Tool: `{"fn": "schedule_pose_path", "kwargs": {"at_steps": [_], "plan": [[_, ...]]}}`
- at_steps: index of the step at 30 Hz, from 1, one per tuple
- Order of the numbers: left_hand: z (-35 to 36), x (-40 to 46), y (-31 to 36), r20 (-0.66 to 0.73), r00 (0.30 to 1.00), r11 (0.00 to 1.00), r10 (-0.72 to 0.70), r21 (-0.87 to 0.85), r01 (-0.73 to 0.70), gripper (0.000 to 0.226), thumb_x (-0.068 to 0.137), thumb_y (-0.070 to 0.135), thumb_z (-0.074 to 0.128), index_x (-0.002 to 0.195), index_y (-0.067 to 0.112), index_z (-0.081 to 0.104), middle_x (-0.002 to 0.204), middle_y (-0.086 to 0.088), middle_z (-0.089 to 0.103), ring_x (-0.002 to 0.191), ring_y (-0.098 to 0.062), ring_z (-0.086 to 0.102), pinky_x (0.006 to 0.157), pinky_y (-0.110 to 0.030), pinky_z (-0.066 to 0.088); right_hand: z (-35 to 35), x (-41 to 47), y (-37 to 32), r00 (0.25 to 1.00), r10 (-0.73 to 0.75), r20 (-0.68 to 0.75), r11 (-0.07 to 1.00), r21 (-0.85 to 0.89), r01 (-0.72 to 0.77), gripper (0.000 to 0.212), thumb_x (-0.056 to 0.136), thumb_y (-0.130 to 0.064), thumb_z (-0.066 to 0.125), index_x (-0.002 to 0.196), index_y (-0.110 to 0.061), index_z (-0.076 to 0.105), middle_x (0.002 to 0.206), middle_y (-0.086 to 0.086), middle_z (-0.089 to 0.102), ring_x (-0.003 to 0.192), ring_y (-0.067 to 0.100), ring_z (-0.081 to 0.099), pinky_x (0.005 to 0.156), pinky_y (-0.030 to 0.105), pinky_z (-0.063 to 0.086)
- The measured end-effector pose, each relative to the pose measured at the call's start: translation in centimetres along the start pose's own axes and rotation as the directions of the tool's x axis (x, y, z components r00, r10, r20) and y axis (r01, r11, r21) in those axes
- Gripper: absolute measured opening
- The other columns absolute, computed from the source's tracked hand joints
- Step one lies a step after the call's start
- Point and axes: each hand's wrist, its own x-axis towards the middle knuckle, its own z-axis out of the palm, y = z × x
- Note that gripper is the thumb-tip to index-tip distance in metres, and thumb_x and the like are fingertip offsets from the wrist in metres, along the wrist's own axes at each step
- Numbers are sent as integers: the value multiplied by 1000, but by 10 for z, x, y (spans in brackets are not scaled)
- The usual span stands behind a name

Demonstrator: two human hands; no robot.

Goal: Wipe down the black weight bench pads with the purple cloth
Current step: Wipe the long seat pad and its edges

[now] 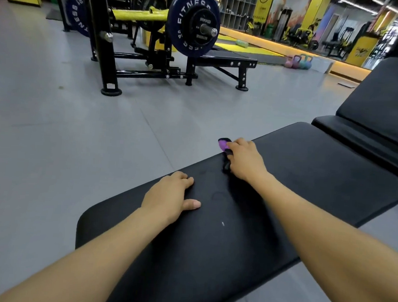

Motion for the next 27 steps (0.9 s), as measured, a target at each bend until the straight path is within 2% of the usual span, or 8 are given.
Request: {"fn": "schedule_pose_path", "kwargs": {"at_steps": [6,8,12,14,16,21,24,27], "plan": [[0,-1,1,-4,1000,999,14,35,-14,63,87,48,55,143,26,35,149,8,28,134,-16,33,104,-34,37,2,-94,-21,903,-429,-5,898,104,427,42,96,-21,46,138,-22,43,136,-5,42,126,17,33,102,23,30],[-2,-1,1,4,1000,999,16,36,-16,65,87,48,56,144,26,33,150,8,28,135,-16,33,104,-33,36,-3,-68,-13,914,-403,38,912,93,399,41,96,-20,46,137,-20,45,136,-2,42,125,19,34,103,25,31],[-2,1,-1,19,1000,1000,6,6,-6,67,86,47,58,144,26,32,149,10,28,134,-16,34,105,-34,36,4,8,3,996,-89,11,996,-24,89,37,97,-18,43,133,-13,47,137,4,41,125,26,32,99,33,34],[-2,1,-2,13,1000,1000,10,-2,-10,66,86,47,58,144,26,33,149,10,29,134,-16,34,104,-34,37,9,17,-4,1000,-17,-12,998,-58,16,36,96,-16,42,131,-11,47,134,6,42,123,26,32,95,36,39],[-1,1,-2,11,1000,1000,14,5,-14,66,87,47,57,144,25,33,149,9,29,134,-17,35,103,-33,36,10,-1,-17,998,-70,-5,996,-47,70,36,96,-17,42,131,-13,48,133,4,42,124,25,31,96,36,40],[-2,-1,-2,-11,999,999,41,17,-40,59,86,48,57,139,24,42,142,7,37,127,-16,41,97,-30,39,10,-79,-39,900,-436,23,898,78,433,40,97,-17,44,136,-15,46,134,1,43,124,21,33,100,26,33],[-3,1,-3,2,999,999,41,23,-41,65,87,48,57,143,24,35,147,7,32,132,-17,36,102,-31,36,7,-41,-25,933,-356,50,934,44,354,39,98,-19,43,137,-18,45,136,-1,42,125,22,34,98,28,36],[-1,2,-4,13,1000,1000,28,4,-29,67,87,47,57,144,24,33,149,8,30,134,-17,35,104,-32,36,13,9,-18,992,-126,23,991,-47,127,34,98,-18,41,131,-14,48,136,3,41,125,25,33,96,39,42]]}}
